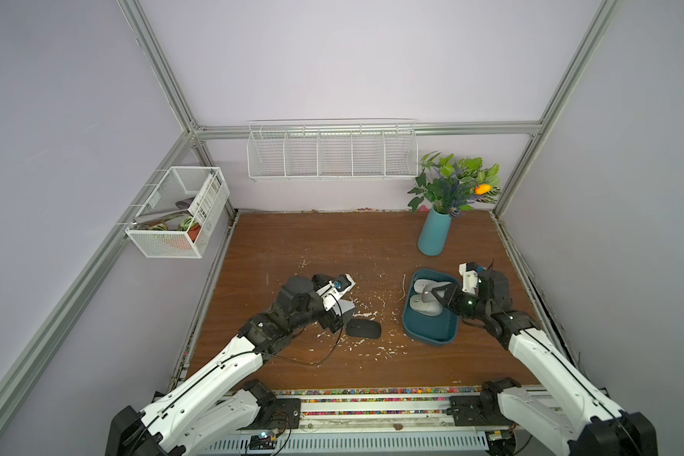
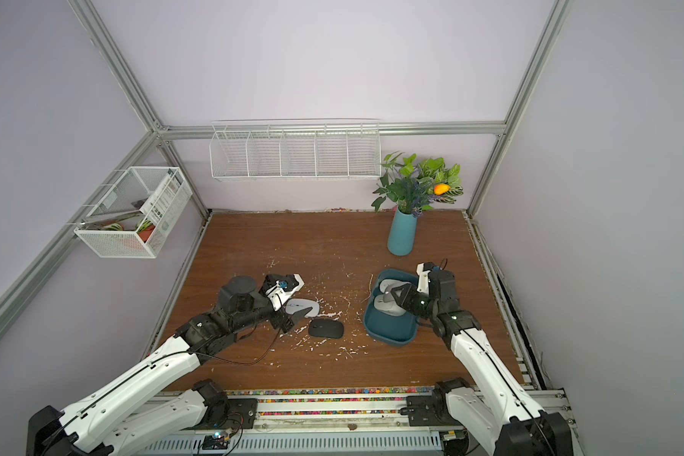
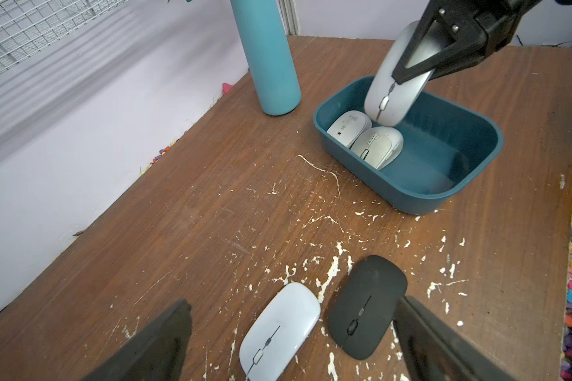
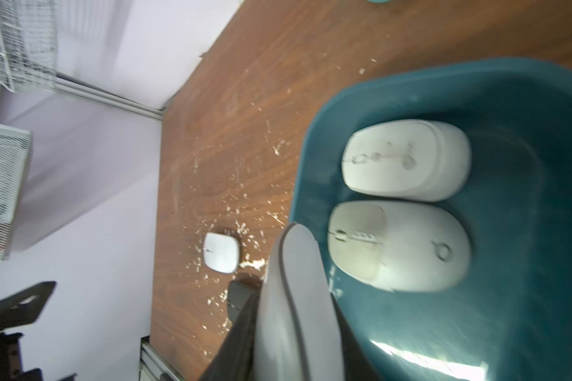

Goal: Put the mouse in the storage box
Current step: Place the mouse in the storage box.

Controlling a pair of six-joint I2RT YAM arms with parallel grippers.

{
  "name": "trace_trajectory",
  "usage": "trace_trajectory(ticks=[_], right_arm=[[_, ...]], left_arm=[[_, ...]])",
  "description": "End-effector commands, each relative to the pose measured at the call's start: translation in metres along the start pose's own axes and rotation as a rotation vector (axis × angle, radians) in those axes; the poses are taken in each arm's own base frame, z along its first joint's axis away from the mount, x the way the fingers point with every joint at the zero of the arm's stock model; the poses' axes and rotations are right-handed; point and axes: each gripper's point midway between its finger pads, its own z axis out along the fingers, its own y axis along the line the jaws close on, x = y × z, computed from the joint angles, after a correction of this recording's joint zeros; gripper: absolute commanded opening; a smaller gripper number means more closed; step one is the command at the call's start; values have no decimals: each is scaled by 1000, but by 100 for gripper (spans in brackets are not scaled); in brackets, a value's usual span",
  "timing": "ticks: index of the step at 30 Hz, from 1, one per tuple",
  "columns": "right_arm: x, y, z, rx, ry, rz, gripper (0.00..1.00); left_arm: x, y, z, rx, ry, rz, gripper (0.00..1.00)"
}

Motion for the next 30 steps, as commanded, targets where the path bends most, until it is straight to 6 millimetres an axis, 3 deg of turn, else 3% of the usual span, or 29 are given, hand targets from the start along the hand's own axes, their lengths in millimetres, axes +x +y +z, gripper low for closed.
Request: trace_trajectory(ticks=[1, 5, 10, 20, 30], right_arm=[[30, -16, 2, 17, 96, 13, 21], [45, -27, 15, 33, 112, 79, 21], [65, -23, 34, 82, 156, 33, 23], [66, -33, 47, 128, 113, 52, 24], [71, -44, 42, 177, 122, 59, 57]], left_arm=[[-6, 3, -2, -20, -17, -9, 100], [-4, 6, 0, -34, -3, -41, 100], [-6, 15, 2, -76, 7, -91, 100], [-1, 13, 3, -67, 19, -90, 100], [3, 8, 7, -35, 37, -86, 100]])
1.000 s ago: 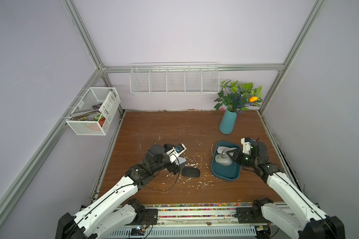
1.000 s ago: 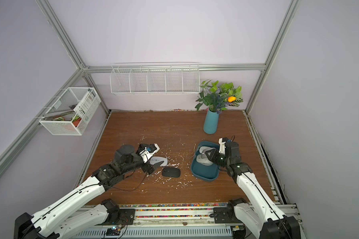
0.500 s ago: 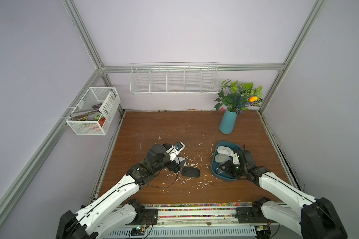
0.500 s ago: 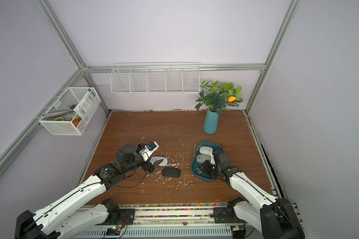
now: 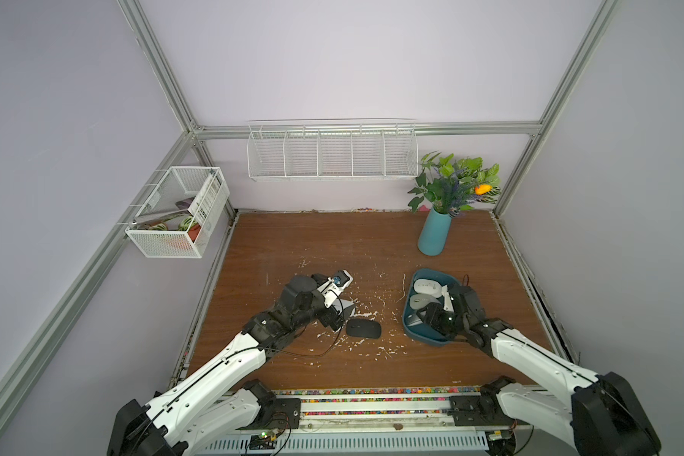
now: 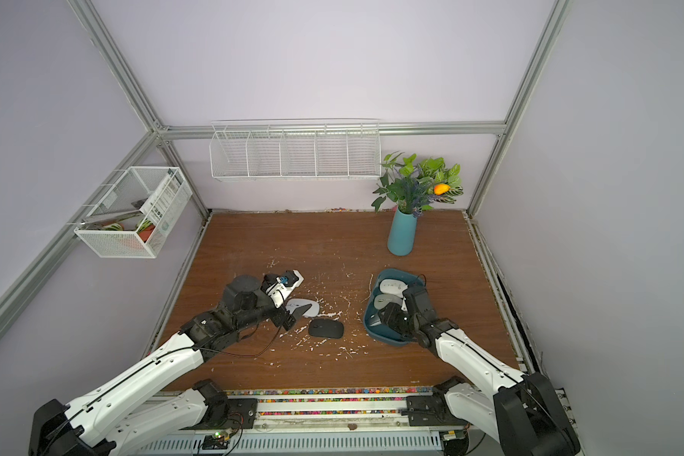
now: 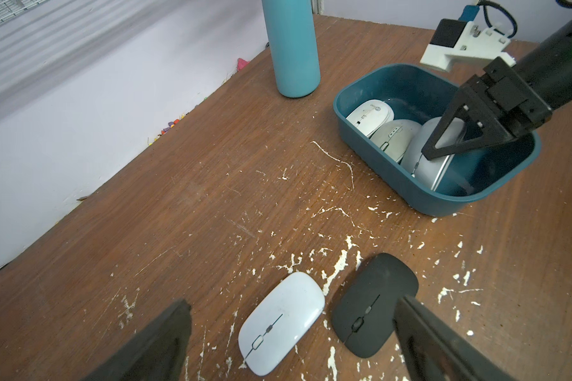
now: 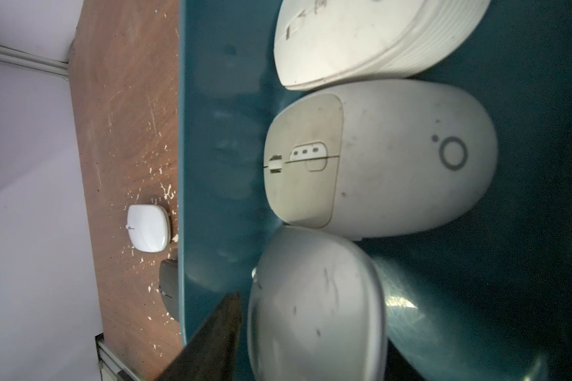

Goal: Put the mouse in the storage box
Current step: Place the mouse in the storage box.

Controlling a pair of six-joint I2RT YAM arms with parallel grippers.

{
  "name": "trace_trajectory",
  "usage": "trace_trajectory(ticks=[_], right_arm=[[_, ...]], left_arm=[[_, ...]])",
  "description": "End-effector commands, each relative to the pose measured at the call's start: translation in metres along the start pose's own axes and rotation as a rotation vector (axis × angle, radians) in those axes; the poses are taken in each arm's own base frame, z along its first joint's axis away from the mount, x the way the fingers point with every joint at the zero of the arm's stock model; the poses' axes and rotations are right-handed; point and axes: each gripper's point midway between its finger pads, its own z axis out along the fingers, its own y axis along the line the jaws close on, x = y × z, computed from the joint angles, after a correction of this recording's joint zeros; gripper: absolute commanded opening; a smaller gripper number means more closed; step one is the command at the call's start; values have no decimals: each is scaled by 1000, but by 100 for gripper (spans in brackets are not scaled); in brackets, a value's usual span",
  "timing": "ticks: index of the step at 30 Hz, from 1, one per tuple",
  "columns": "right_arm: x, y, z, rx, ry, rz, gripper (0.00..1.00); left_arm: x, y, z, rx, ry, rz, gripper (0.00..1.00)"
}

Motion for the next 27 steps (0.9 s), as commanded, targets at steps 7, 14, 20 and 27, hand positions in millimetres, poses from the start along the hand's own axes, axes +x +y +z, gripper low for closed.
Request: trace_trajectory(ticks=[7, 14, 20, 27], right_arm=[[-4, -16, -20, 106, -53, -24, 66], [-21, -29, -51, 241, -148, -72, 80], [-43, -14, -67, 210, -264, -180, 80], [-44, 17, -56, 49, -263, -284, 76]], left_arm=[[-7, -1, 0, 13, -5, -2, 100], [-7, 9, 3, -36, 23, -76, 100], [-10, 43, -3, -215, 36, -196, 100], [-6, 91, -7, -311, 39, -694, 100]])
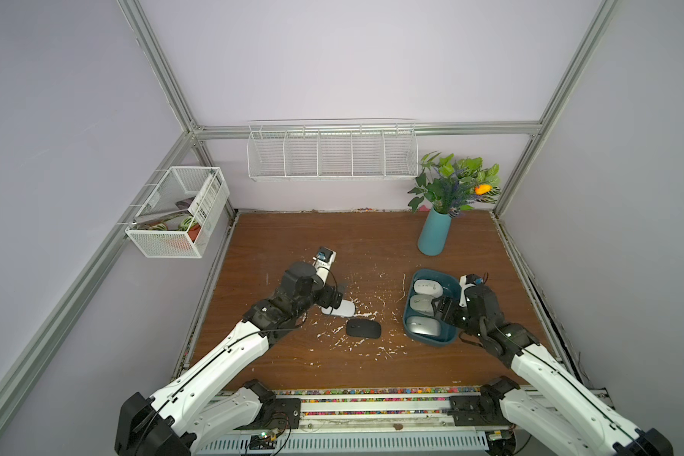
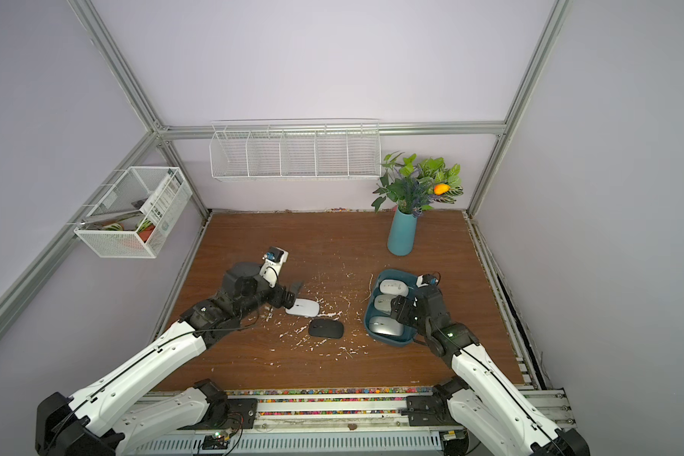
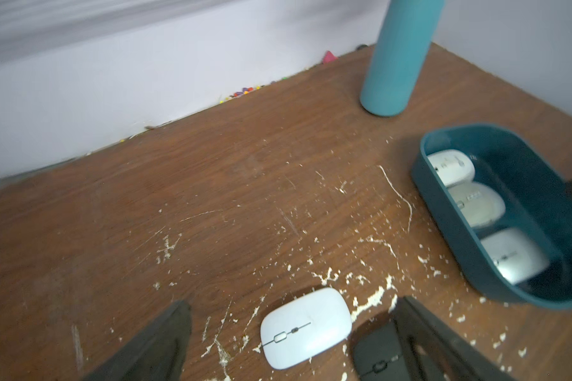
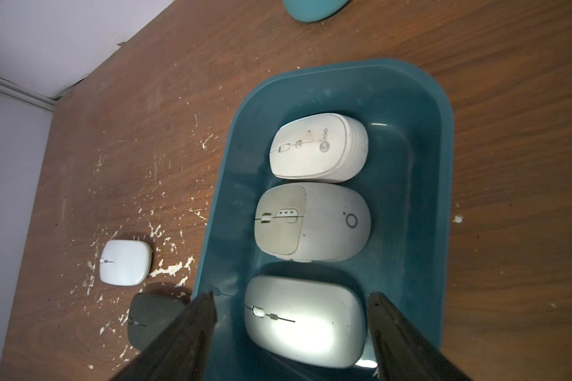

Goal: Put the mouse in the storage box
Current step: Place the mouse in the storage box, then pick up the mouse from the center of the board.

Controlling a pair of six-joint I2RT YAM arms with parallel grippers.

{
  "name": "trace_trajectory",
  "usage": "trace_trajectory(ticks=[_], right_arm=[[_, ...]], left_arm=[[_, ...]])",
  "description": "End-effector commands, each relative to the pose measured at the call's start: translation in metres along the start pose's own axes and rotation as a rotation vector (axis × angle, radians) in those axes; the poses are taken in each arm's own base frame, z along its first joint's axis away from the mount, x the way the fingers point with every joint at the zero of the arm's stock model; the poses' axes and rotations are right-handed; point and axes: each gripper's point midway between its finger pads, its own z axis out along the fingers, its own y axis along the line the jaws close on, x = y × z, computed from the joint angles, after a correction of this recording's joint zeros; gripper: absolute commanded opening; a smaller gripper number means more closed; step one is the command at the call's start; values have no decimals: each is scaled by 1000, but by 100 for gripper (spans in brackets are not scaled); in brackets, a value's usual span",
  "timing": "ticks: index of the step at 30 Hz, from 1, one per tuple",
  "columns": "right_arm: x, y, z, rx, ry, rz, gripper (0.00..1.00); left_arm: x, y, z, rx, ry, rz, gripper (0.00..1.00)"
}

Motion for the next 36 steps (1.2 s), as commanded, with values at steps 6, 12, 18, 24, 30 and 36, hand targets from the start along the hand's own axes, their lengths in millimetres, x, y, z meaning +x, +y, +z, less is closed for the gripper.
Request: trace_trajectory(ticks=[6, 12, 18, 24, 30, 36], right_arm=[[17, 30, 12, -65, 68, -182, 74], [19, 25, 9, 6, 41, -208, 76], [16, 2, -2, 98, -4, -149, 76], [16, 1, -3, 99, -11, -144, 77], [17, 1, -2, 99, -5, -142, 78], [18, 1, -1, 103, 2, -144, 79]], left_arm=[[22, 30, 18, -59, 186, -650, 100], [65, 34, 14, -185, 282, -961, 99], [108, 13, 22, -334, 434, -1001, 94], [127, -5, 46, -341, 538, -1040, 98], [144, -25, 71, -305, 606, -1023, 99], [158, -34, 103, -292, 673, -1017, 99]])
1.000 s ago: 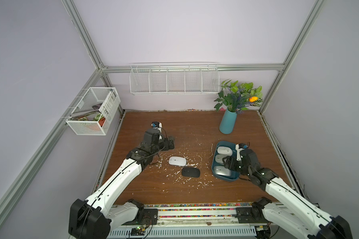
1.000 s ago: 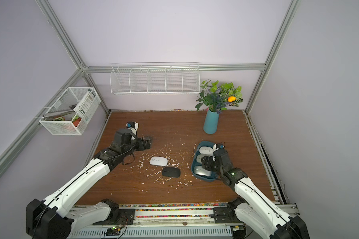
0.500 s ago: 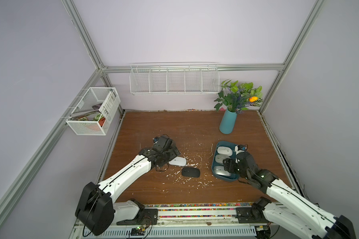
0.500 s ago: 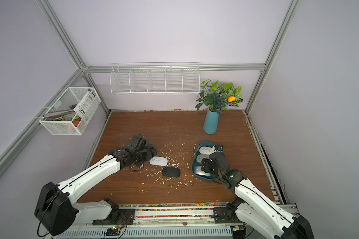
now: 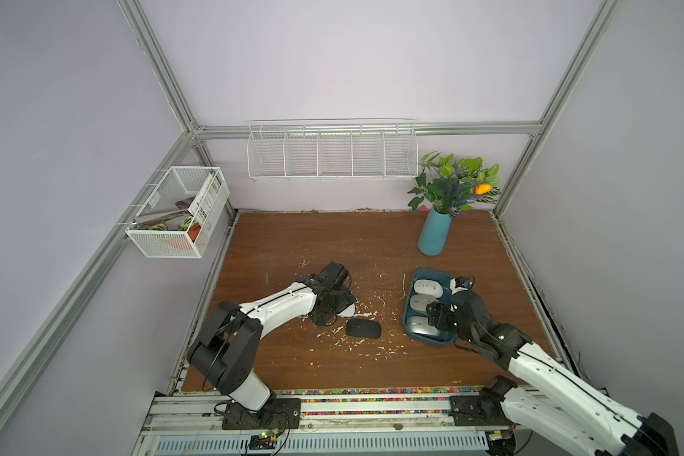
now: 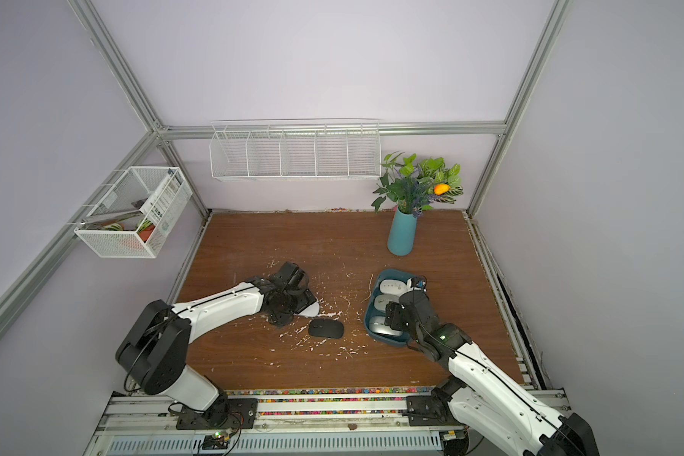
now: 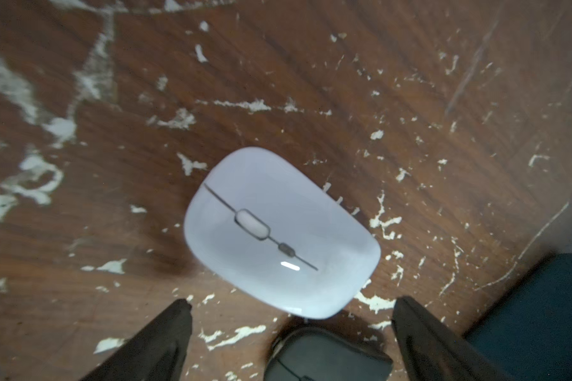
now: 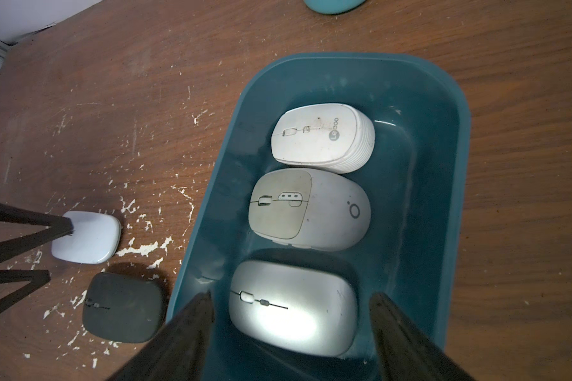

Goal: Put the mouse in the storage box
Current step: Pick up the mouse from the center of the board.

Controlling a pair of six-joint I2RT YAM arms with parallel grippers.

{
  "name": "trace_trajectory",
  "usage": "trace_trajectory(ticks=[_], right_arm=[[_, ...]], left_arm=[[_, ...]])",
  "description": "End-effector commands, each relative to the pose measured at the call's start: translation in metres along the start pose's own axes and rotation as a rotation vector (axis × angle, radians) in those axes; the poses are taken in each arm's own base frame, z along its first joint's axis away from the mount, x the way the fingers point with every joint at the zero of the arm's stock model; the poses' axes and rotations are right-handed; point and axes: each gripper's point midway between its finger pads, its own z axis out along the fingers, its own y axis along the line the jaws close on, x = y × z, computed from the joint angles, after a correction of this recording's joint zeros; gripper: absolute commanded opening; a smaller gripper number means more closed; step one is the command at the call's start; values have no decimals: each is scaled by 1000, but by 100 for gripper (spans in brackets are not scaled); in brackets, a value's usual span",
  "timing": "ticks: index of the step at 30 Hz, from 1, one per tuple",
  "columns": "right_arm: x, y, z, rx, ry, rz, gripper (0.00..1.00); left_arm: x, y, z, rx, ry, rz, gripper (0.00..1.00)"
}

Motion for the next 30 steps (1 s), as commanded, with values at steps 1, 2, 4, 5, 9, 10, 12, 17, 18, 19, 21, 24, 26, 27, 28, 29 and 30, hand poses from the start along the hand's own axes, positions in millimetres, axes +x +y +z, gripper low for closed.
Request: trace_trajectory(ticks=[1, 2, 4, 5, 9, 10, 12, 17, 18, 19, 21, 24, 26, 27, 28, 29, 30], right_arm=[[3, -5, 1, 28, 5, 4, 79], [3, -5, 1, 28, 5, 4, 79], [4, -5, 1, 28, 6, 3, 79], [3, -5, 1, 26, 4, 5, 79], [3, -4, 2, 25, 11, 1, 79], [4, -4, 3, 26, 15, 1, 79], [5, -2, 4, 24, 25, 0, 79], [6, -1, 6, 23, 32, -3, 79], [6, -1, 6, 22, 33, -5, 80], [6, -1, 7, 23, 35, -5, 79], [6, -1, 7, 22, 34, -5, 79], [7, 0, 9, 18, 38, -11, 80], [6, 1, 9, 19, 41, -10, 80], [7, 1, 9, 21, 44, -9, 80], [6, 1, 9, 18, 42, -8, 80], [6, 1, 9, 19, 41, -8, 79], [7, 1, 9, 18, 42, -9, 79]], left_arm=[[-4, -23, 13, 25, 27, 15, 99], [-6, -22, 17, 7, 23, 18, 99], [-15, -20, 23, -51, 5, 20, 99], [-19, -18, 25, -79, -2, 29, 99], [-39, -8, 36, -198, -14, 89, 95], [-45, -5, 37, -237, -22, 109, 95], [-52, -3, 40, -295, -23, 169, 94], [-45, -3, 49, -317, 44, 290, 85], [-42, -3, 48, -314, 47, 304, 83], [-38, -2, 46, -309, 52, 314, 83], [-31, -3, 42, -303, 57, 317, 83], [-21, -3, 36, -302, 60, 307, 84], [-15, -5, 35, -297, 63, 295, 85], [-12, -5, 36, -293, 68, 291, 85], [-10, -6, 37, -287, 73, 287, 85], [-8, -6, 38, -287, 79, 287, 85], [-7, -6, 40, -287, 81, 281, 85]])
